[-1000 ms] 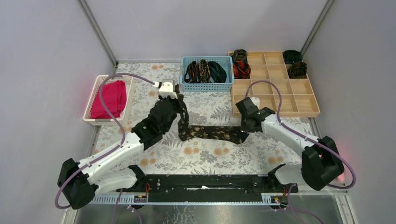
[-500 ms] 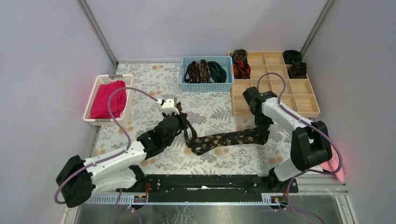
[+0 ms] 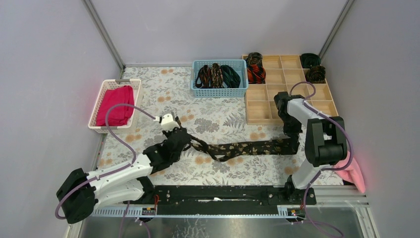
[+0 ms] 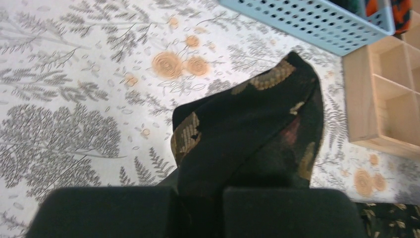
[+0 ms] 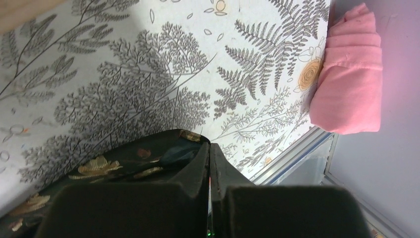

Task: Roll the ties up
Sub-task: Flatten out the tie at the center of the board.

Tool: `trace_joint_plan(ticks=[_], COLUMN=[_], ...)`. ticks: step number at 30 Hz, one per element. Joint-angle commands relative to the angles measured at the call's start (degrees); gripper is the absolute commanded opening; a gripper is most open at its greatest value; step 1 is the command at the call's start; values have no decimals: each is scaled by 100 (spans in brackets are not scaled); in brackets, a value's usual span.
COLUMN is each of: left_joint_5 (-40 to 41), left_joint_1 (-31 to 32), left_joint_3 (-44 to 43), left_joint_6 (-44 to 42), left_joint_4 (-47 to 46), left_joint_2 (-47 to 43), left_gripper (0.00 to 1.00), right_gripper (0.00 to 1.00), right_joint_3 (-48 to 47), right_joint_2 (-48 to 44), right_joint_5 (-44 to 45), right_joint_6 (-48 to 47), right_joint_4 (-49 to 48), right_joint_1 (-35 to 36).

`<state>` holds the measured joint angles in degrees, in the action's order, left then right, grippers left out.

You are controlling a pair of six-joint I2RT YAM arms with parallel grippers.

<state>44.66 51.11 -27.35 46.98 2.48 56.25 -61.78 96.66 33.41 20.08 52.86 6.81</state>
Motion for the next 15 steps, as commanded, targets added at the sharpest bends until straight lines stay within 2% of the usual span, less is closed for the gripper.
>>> trace_joint_plan(ticks=[1,9,11,12,15], left_joint_5=[458,677,682,632,525], left_joint_1=[56,70,66,68,70], left_joint_3=[229,624,700,721,775], left_joint_6=[772,1479,1630,1626,1561], left_joint_4=[500,1044,1181,1171,1128], left_joint_2=[78,-106,-162,-183,-242], left_gripper=[0,0,7,8,23], right_gripper=[0,0,0,4,22], right_joint_3=[-93,21,9,-6,-69], right_joint_2=[189,320,361,358,203], right_joint_5=[-9,83,61,62,42], right_joint_6=[-115,-20,-4,15,90], right_joint_4=[-196,-186,-161,-162,-187], right_joint_1=[-148,-250,-257,-255,-258])
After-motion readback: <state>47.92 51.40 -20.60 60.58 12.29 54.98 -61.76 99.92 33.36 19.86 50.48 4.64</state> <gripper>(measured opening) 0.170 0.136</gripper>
